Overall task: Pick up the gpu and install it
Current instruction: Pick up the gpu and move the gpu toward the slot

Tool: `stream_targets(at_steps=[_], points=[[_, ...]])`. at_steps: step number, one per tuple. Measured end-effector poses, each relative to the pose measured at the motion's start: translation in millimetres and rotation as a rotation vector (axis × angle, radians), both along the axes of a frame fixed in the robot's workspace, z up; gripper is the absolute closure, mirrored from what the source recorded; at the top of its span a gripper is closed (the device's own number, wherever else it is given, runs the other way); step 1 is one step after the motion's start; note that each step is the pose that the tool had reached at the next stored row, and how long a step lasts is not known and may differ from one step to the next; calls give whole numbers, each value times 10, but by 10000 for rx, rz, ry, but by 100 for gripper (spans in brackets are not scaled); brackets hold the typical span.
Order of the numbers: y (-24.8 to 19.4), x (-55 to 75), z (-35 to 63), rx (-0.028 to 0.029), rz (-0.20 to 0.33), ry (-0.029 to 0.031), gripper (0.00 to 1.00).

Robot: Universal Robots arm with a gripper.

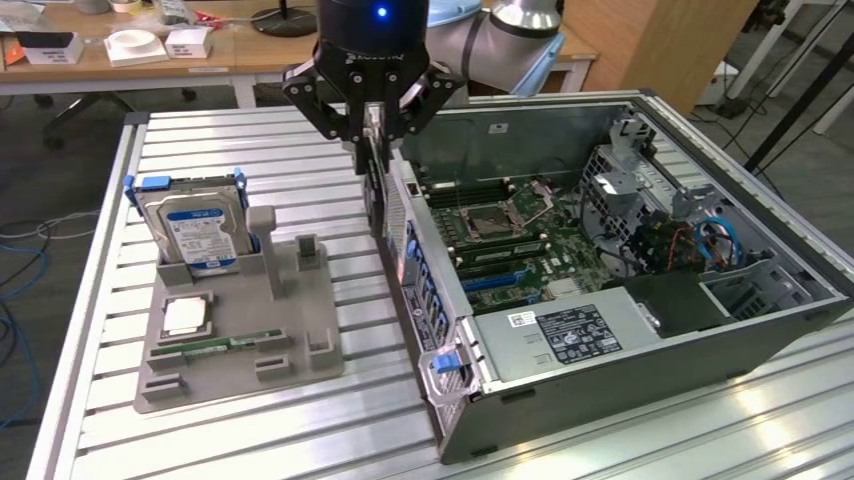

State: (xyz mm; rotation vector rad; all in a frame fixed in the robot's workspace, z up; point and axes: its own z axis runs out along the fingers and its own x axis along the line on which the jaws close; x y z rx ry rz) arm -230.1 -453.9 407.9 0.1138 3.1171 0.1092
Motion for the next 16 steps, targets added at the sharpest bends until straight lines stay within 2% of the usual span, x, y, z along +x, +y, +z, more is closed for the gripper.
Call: stream_targets(at_steps=[16], points=[[0, 82, 0, 0, 0, 0, 74]])
